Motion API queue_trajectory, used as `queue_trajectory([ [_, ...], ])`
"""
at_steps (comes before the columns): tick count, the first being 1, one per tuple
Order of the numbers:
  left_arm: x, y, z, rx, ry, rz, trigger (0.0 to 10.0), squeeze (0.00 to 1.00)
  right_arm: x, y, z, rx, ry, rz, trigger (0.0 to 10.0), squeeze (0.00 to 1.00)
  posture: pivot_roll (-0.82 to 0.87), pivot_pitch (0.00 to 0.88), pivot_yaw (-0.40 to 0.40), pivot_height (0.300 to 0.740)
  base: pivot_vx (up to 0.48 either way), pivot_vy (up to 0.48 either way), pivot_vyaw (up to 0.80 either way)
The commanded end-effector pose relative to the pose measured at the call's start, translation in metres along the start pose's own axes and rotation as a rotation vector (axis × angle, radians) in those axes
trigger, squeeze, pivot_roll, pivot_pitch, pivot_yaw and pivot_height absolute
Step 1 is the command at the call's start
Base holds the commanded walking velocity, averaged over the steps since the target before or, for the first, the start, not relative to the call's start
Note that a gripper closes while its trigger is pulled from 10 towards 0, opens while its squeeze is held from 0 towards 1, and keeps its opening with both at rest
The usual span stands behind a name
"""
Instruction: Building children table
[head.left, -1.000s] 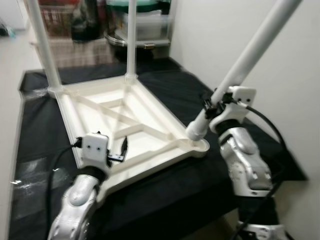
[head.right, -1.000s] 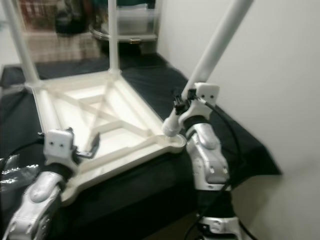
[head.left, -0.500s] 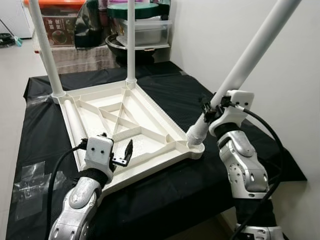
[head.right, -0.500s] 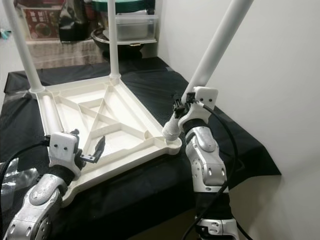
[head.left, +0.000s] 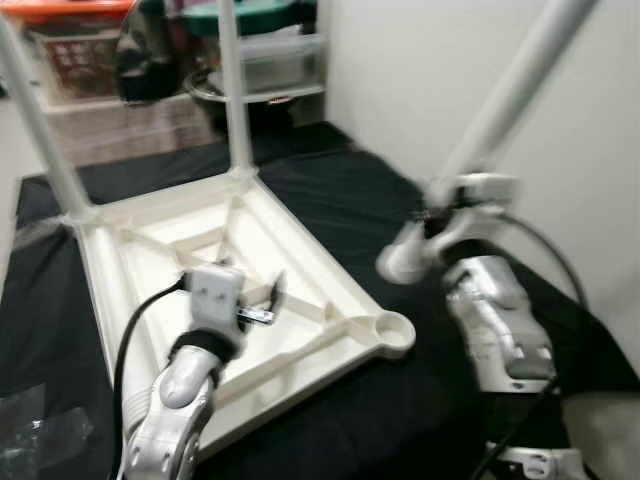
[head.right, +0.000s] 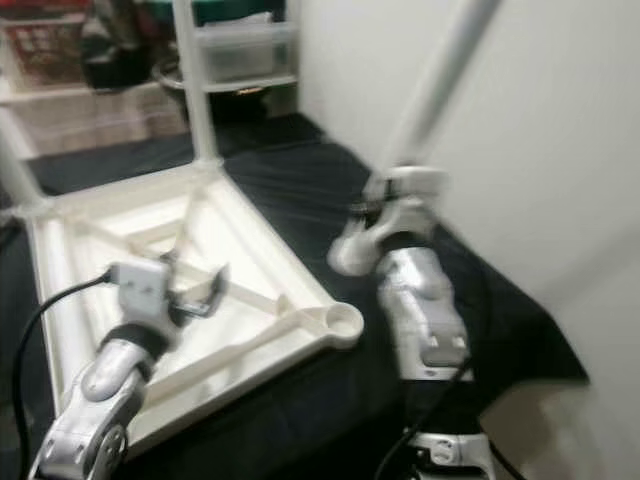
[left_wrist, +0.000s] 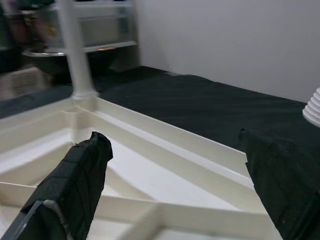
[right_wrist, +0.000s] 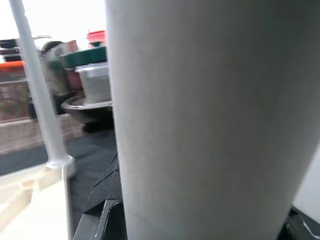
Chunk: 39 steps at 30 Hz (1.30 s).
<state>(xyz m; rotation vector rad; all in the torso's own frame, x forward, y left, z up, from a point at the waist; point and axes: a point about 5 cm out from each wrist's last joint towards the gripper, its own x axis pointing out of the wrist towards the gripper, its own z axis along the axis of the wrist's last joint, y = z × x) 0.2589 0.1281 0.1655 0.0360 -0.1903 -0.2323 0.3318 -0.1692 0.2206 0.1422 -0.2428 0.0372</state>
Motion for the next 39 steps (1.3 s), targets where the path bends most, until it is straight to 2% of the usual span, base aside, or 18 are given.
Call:
queue_trajectory([
  [1, -0.005, 0.007, -0.005, 0.019, 0.023, 0.023, 10.0, 0.00, 0.002, 0.016, 0.004, 0.012, -0.029, 0.057, 10.0, 0.00, 0.00, 0.000, -0.071, 0.740, 0.000, 0.000, 0.00],
  [7, -0.006, 0.003, -0.008, 0.042, 0.034, -0.005, 10.0, 0.00, 0.003, 0.015, 0.004, 0.008, -0.031, 0.055, 10.0, 0.00, -0.01, 0.000, -0.074, 0.740, 0.000, -0.094, 0.00],
  [15, -0.005, -0.001, -0.008, 0.036, 0.029, -0.020, 10.0, 0.00, 0.004, 0.013, 0.006, 0.021, -0.032, 0.053, 10.0, 0.00, -0.01, 0.000, -0.072, 0.740, 0.000, -0.480, -0.07],
  [21, -0.004, 0.000, -0.007, 0.020, 0.019, -0.005, 10.0, 0.00, 0.005, 0.016, 0.010, 0.013, -0.048, 0.082, 10.0, 0.00, -0.01, 0.000, -0.073, 0.740, 0.000, 0.000, -0.26],
  [23, -0.004, 0.001, -0.009, 0.024, 0.030, 0.001, 10.0, 0.00, 0.006, 0.025, 0.007, 0.008, -0.028, 0.159, 10.0, 0.00, -0.01, 0.000, -0.080, 0.740, 0.000, 0.000, 0.00],
  [25, -0.005, 0.000, -0.010, 0.023, 0.033, 0.003, 10.0, 0.00, 0.006, 0.027, 0.007, 0.005, -0.022, 0.183, 10.0, 0.00, -0.01, 0.000, -0.082, 0.740, 0.000, 0.000, 0.00],
  [33, -0.005, 0.000, -0.012, 0.012, 0.043, 0.010, 10.0, 0.00, 0.006, 0.030, 0.006, -0.002, -0.013, 0.216, 10.0, 0.00, -0.01, 0.000, -0.086, 0.740, 0.000, 0.000, 0.00],
  [39, -0.005, -0.001, -0.012, -0.004, 0.049, 0.011, 10.0, 0.00, 0.006, 0.031, 0.005, -0.008, -0.008, 0.232, 10.0, 0.00, -0.01, 0.000, -0.083, 0.740, 0.000, 0.430, 0.00],
])
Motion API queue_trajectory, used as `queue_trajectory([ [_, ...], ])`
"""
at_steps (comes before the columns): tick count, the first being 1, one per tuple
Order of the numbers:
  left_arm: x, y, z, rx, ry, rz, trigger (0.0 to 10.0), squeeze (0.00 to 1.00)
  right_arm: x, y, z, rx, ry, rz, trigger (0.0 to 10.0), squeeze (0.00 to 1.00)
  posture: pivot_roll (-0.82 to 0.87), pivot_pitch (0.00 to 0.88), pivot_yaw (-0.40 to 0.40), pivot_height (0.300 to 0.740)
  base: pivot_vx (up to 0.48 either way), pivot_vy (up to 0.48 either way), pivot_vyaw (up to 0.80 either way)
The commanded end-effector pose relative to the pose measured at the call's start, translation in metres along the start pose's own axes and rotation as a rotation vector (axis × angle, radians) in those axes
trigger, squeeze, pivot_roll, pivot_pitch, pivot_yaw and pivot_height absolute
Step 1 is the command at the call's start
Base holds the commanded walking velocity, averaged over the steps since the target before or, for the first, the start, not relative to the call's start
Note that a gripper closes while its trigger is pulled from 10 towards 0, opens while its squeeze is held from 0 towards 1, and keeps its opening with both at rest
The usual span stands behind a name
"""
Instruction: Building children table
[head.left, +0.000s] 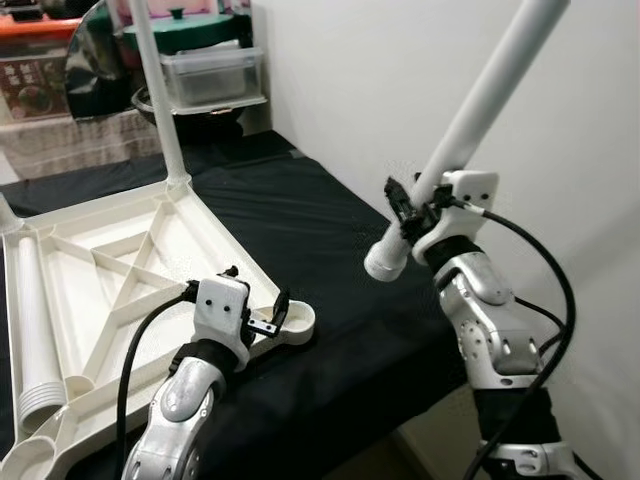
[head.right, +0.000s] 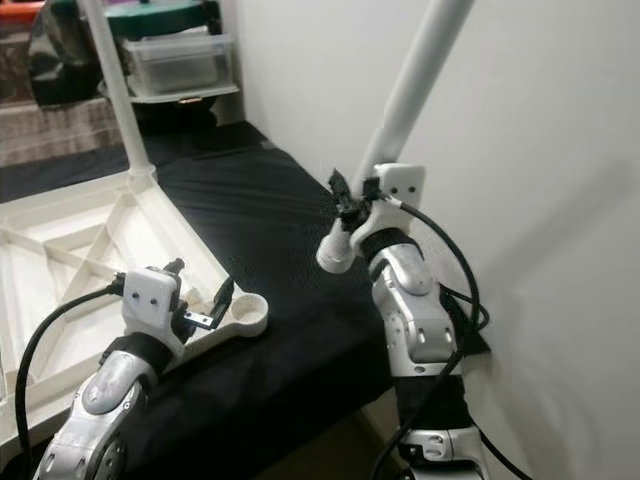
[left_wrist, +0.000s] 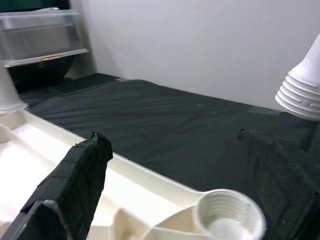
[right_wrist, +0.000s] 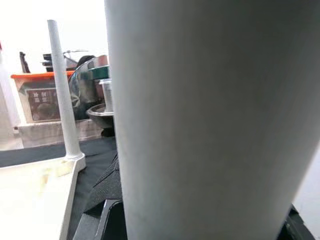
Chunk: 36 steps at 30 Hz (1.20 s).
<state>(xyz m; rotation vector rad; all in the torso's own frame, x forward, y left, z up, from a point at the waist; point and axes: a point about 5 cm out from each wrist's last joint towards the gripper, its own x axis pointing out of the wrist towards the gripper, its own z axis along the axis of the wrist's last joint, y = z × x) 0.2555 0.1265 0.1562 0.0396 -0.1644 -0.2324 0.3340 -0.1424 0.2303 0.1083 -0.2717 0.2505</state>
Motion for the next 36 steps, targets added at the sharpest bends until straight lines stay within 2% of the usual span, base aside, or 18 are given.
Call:
queue_trajectory([
  [1, 0.000, 0.002, -0.003, -0.005, 0.016, 0.010, 10.0, 0.00, 0.002, 0.003, 0.000, -0.004, 0.006, 0.025, 10.0, 0.00, -0.01, 0.000, -0.082, 0.740, 0.000, 0.000, 0.00],
  [12, -0.002, 0.001, -0.003, -0.005, 0.014, 0.010, 10.0, 0.00, 0.003, 0.008, 0.001, -0.002, 0.009, 0.080, 10.0, 0.00, -0.01, 0.000, -0.086, 0.740, 0.000, 0.000, 0.00],
  [15, -0.004, 0.002, -0.005, 0.005, 0.027, 0.011, 10.0, 0.00, 0.005, 0.016, 0.000, 0.075, 0.044, 0.193, 10.0, 0.00, -0.01, 0.000, -0.087, 0.740, 0.000, 0.000, 0.00],
  [18, -0.005, 0.002, -0.007, 0.010, 0.038, 0.013, 10.0, 0.00, 0.005, 0.020, 0.003, 0.092, 0.040, 0.259, 10.0, 0.00, -0.01, 0.000, -0.086, 0.740, 0.000, 0.000, 0.00],
  [19, -0.006, 0.003, -0.008, 0.013, 0.045, 0.017, 10.0, 0.00, 0.005, 0.022, 0.005, 0.095, 0.043, 0.316, 10.0, 0.00, -0.01, 0.000, -0.087, 0.740, 0.000, 0.000, 0.00],
  [20, -0.006, 0.003, -0.008, 0.013, 0.045, 0.017, 10.0, 0.00, 0.005, 0.022, 0.005, 0.095, 0.043, 0.316, 10.0, 0.00, -0.01, 0.000, -0.087, 0.740, 0.000, 0.000, 0.00],
  [21, -0.008, 0.005, -0.010, 0.021, 0.055, 0.027, 10.0, 0.00, 0.004, 0.025, 0.006, 0.087, 0.056, 0.387, 10.0, 0.00, 0.00, 0.000, -0.086, 0.740, 0.000, 0.000, 0.00],
  [24, -0.010, 0.007, -0.013, 0.037, 0.072, 0.036, 10.0, 0.00, 0.002, 0.027, 0.005, 0.075, 0.071, 0.453, 10.0, 0.00, 0.00, 0.000, -0.088, 0.740, 0.000, 0.000, 0.00],
  [26, -0.014, 0.011, -0.020, 0.113, 0.115, 0.056, 10.0, 0.00, 0.000, 0.029, 0.004, 0.048, 0.100, 0.549, 10.0, 0.00, 0.00, 0.000, -0.092, 0.740, 0.000, 0.000, 0.00],
  [28, -0.014, 0.011, -0.021, 0.126, 0.120, 0.064, 10.0, 0.00, 0.001, 0.029, 0.001, 0.024, 0.118, 0.583, 10.0, 0.00, 0.01, 0.000, -0.100, 0.740, 0.000, 0.000, 0.00],
  [32, -0.015, 0.007, -0.021, 0.121, 0.115, 0.061, 10.0, 0.00, 0.005, 0.031, -0.002, 0.020, 0.133, 0.593, 10.0, 0.00, 0.01, 0.000, -0.105, 0.740, 0.000, 0.000, 0.00],
  [36, -0.016, 0.004, -0.022, 0.129, 0.120, 0.053, 10.0, 0.00, 0.008, 0.035, -0.001, 0.055, 0.123, 0.583, 10.0, 0.00, 0.02, 0.000, -0.107, 0.740, 0.000, 0.000, 0.00],
])
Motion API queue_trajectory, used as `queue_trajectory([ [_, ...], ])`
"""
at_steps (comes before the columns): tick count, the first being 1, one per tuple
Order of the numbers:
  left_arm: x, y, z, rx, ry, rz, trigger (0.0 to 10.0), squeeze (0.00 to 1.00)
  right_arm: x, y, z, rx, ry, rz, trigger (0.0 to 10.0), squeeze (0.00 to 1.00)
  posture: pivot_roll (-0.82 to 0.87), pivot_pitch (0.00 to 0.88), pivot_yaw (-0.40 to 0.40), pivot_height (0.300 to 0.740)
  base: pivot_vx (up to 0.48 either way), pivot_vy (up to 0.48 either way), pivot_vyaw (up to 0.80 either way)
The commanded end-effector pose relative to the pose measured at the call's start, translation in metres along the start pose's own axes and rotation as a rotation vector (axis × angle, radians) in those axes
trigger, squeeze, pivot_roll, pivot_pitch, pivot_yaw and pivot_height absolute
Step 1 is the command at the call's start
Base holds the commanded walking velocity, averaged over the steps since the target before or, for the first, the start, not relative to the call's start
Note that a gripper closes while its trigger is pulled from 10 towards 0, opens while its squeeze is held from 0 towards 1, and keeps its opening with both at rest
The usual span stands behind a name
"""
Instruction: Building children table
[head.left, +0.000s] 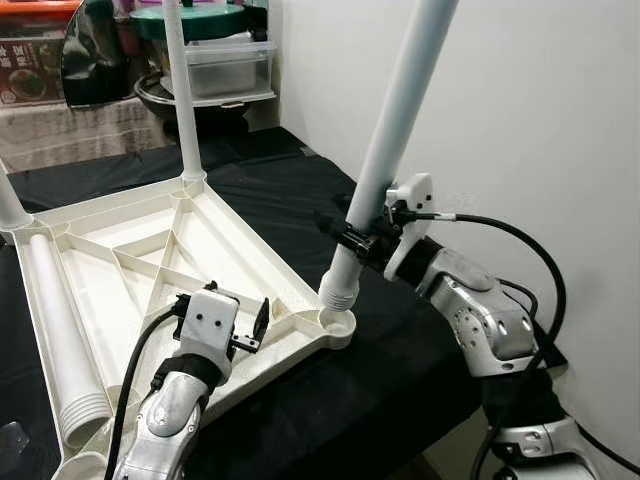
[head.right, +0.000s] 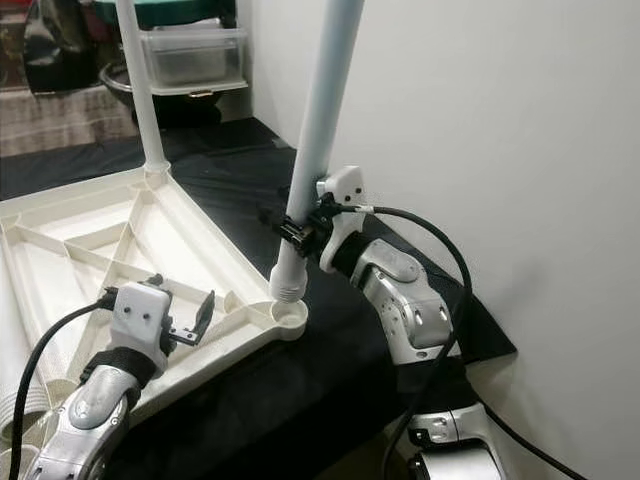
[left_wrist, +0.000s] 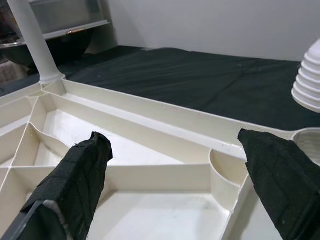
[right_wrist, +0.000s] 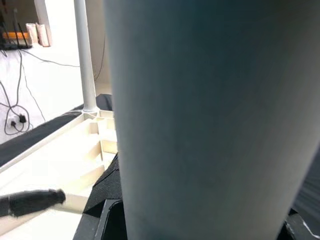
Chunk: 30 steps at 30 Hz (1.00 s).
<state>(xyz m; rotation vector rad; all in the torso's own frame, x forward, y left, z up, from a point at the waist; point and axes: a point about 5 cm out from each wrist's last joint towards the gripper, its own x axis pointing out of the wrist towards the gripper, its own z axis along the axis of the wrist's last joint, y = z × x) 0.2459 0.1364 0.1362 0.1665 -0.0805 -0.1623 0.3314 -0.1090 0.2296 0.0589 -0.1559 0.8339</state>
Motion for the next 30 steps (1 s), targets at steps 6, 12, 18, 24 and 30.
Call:
queue_trajectory([
  [6, -0.0019, -0.0050, -0.0038, 0.017, 0.021, -0.014, 10.0, 0.00, 0.0056, 0.0070, -0.0013, 0.038, -0.025, -0.009, 10.0, 0.00, 0.01, 0.000, -0.095, 0.740, 0.000, 0.000, 0.00],
  [12, -0.0010, -0.0061, -0.0043, 0.027, 0.023, -0.017, 10.0, 0.00, 0.0064, 0.0105, -0.0047, 0.067, -0.045, -0.024, 10.0, 0.00, 0.01, 0.000, -0.093, 0.740, 0.000, 0.000, 0.00],
  [18, -0.0024, -0.0071, -0.0051, 0.026, 0.025, -0.019, 10.0, 0.00, 0.0082, 0.0118, -0.0029, 0.022, -0.052, -0.030, 10.0, 0.00, 0.01, 0.000, -0.093, 0.740, 0.000, -0.192, 0.53],
  [24, -0.0027, -0.0070, -0.0029, -0.015, 0.010, -0.002, 10.0, 0.00, 0.0096, 0.0091, 0.0007, 0.062, -0.080, -0.058, 10.0, 0.00, 0.01, 0.000, -0.101, 0.740, 0.000, -0.400, 0.67],
  [30, -0.0029, -0.0066, -0.0035, -0.018, 0.018, -0.004, 10.0, 0.00, 0.0089, 0.0030, 0.0040, 0.059, -0.089, -0.085, 10.0, 0.00, 0.01, 0.000, -0.103, 0.740, 0.000, 0.000, 0.00],
])
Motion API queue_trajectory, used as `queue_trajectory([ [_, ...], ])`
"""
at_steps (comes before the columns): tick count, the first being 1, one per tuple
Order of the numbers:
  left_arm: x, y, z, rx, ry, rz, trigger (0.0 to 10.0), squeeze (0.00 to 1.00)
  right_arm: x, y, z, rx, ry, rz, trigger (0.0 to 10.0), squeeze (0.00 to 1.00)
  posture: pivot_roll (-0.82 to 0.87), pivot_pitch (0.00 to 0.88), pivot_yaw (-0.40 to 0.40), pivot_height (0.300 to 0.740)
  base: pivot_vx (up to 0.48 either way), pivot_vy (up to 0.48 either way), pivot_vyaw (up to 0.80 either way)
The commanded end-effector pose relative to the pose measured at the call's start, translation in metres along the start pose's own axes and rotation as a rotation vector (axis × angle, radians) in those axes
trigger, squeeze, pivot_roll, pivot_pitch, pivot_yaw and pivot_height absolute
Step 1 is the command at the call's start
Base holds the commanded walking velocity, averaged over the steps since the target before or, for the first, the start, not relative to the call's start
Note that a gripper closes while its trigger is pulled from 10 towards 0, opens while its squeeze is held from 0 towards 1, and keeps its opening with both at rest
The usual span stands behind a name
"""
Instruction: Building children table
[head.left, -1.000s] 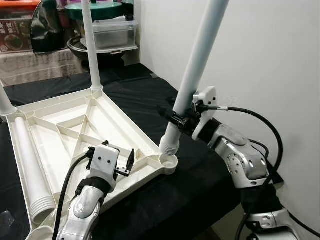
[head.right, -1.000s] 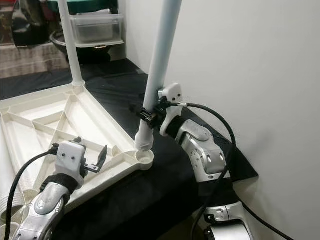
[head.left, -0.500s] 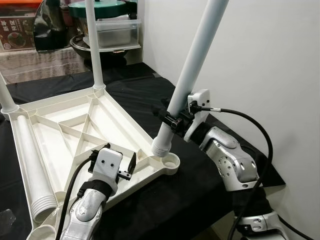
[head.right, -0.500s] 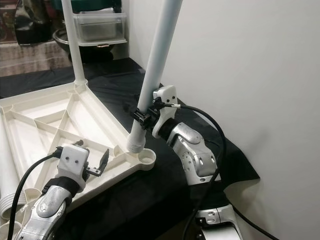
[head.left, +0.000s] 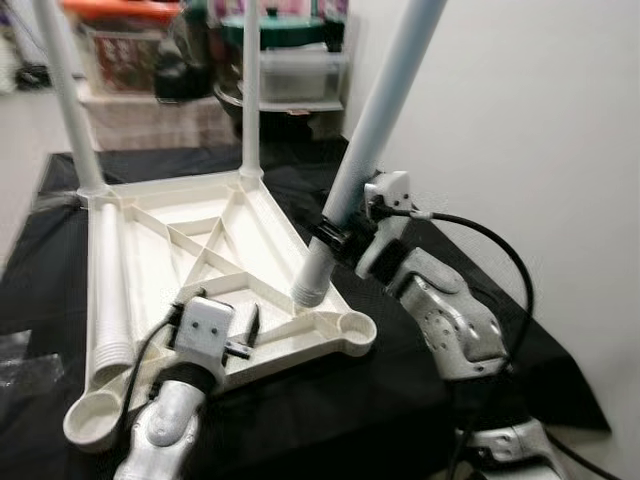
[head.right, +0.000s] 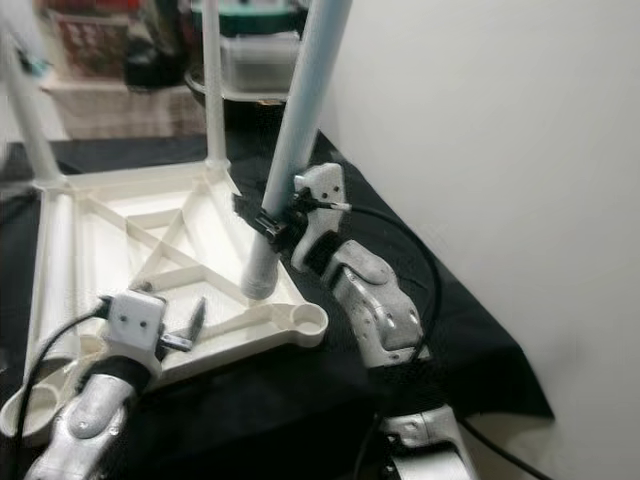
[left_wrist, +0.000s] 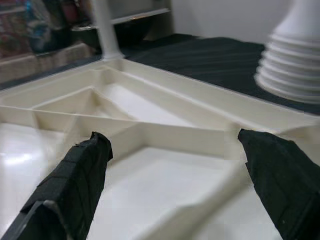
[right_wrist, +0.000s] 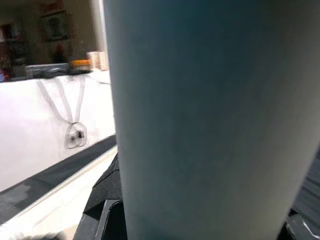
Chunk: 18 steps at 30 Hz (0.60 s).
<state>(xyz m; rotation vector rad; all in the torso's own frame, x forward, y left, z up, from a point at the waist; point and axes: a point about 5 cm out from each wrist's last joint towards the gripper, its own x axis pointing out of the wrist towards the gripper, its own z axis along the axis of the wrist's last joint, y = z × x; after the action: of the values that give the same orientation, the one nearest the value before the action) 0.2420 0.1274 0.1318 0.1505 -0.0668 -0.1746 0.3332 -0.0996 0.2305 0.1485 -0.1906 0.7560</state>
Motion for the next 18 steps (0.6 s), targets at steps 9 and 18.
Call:
queue_trajectory([
  [9, -0.002, 0.006, -0.004, -0.016, 0.017, 0.023, 10.0, 0.00, -0.008, -0.012, 0.006, -0.069, 0.024, 0.029, 10.0, 0.00, 0.01, 0.000, -0.099, 0.740, 0.000, 0.000, 0.00],
  [18, -0.001, 0.012, -0.007, -0.035, 0.030, 0.033, 10.0, 0.00, -0.015, -0.020, 0.001, -0.068, 0.053, -0.019, 10.0, 0.00, 0.01, 0.000, -0.088, 0.740, 0.000, 0.229, 0.00],
])
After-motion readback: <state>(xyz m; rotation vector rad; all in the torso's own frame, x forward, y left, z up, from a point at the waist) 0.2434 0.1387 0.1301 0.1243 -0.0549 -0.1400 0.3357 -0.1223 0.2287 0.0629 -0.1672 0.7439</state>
